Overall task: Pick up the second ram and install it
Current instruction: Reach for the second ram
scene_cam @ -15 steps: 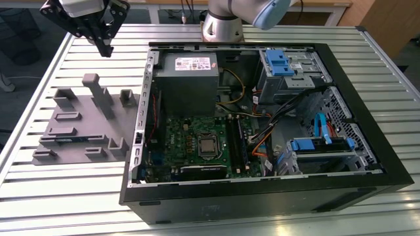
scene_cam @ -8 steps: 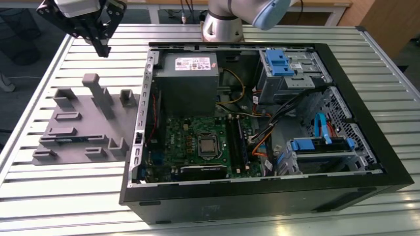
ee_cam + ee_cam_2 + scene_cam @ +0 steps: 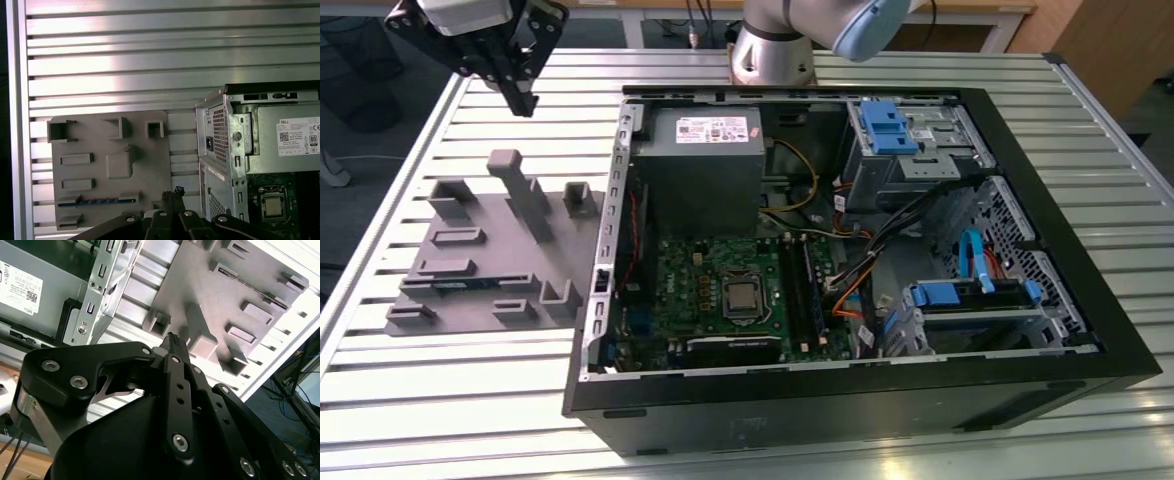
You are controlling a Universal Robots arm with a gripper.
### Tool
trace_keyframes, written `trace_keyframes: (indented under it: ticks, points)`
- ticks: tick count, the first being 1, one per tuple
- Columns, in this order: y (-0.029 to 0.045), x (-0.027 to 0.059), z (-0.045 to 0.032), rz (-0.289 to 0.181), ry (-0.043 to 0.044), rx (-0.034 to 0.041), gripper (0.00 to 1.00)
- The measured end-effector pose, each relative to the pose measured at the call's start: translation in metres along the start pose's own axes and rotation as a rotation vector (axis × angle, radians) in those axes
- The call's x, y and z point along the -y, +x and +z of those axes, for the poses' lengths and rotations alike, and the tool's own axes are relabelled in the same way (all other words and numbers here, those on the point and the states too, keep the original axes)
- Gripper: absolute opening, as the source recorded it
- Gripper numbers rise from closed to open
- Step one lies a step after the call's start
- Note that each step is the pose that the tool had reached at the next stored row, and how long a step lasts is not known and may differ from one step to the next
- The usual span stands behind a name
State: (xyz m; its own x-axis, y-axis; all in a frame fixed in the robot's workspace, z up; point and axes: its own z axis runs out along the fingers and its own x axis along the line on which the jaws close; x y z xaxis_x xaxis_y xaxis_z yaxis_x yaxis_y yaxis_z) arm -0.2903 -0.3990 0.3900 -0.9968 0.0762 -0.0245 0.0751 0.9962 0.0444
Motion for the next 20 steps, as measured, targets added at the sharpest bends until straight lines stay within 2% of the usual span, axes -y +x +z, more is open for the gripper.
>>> trace_keyframes:
  ticks: [9, 12, 17, 20]
  points:
    - [0.0085, 0.0006, -0.0001, 0.000, 0.0001, -0.0001, 0.11]
    - [0.0150, 0.0011, -0.0003, 0.000, 0.0001, -0.0001, 0.11]
    - [0.0299, 0.0024, -0.0007, 0.000, 0.0001, -0.0001, 0.11]
    - [0.0351, 0.0045, -0.0009, 0.000, 0.0001, -0.0001, 0.11]
